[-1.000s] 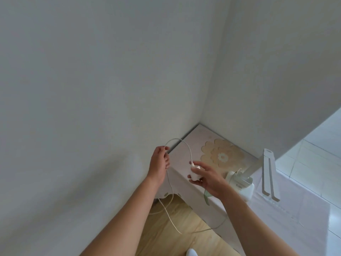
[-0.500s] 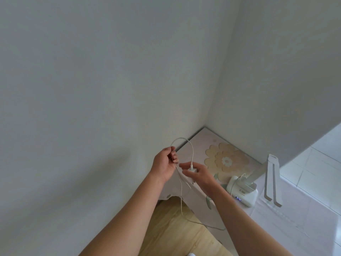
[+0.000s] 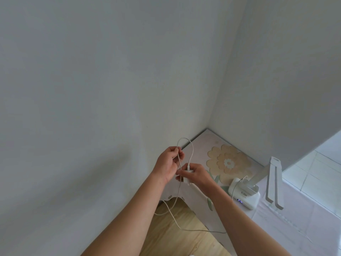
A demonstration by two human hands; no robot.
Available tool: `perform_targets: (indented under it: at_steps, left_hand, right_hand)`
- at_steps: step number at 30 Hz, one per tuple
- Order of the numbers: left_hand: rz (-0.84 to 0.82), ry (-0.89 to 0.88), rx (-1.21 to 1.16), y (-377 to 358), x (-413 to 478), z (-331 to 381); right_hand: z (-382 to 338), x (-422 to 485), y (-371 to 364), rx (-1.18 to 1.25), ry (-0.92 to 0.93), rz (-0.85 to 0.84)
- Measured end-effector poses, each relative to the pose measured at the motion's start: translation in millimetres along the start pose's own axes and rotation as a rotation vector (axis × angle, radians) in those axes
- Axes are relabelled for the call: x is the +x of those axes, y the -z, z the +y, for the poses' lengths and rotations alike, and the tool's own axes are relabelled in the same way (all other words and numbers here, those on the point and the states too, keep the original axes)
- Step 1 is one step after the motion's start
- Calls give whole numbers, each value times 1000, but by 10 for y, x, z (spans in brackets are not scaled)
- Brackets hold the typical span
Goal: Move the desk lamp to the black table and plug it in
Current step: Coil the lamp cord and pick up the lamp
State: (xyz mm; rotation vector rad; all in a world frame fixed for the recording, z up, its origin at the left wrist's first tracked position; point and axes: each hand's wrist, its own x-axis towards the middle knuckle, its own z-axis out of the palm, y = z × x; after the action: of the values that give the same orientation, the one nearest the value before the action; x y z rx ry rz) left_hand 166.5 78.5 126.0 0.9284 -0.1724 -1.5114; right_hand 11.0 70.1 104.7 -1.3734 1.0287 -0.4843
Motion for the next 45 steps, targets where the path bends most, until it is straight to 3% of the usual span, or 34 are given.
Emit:
perform_targets:
  at_steps: [5, 13, 16, 20, 27, 31, 37, 42, 45]
  left_hand:
    - [-2, -147, 556, 118, -8, -35]
    - [-89, -195, 572, 94, -132, -92]
    - [-194, -89, 662, 128, -217, -199]
    - [-293, 66, 1001, 390, -353, -531]
    - [-205, 111, 1391, 1080, -527, -950]
    - [-102, 79, 1346, 1210, -550, -875]
    - [98, -171, 926, 741, -362, -412]
    - [7, -315, 948, 326, -280, -20]
    - [-70, -321, 814, 160, -288, 129]
  right_hand:
    - [-72, 65, 33, 338, -9, 33]
    - [-199, 100, 54, 281, -23, 12]
    - [-269, 97, 91, 401, 22, 27]
    - [-466, 165, 246, 523, 83, 68]
    - [-866, 248, 583, 603, 249, 138]
    - [-915, 238, 654, 423, 282, 169]
    - [-586, 208, 563, 199, 161, 243]
    - [-248, 211, 434, 61, 65, 332]
    - [-99, 232, 397, -24, 22, 379]
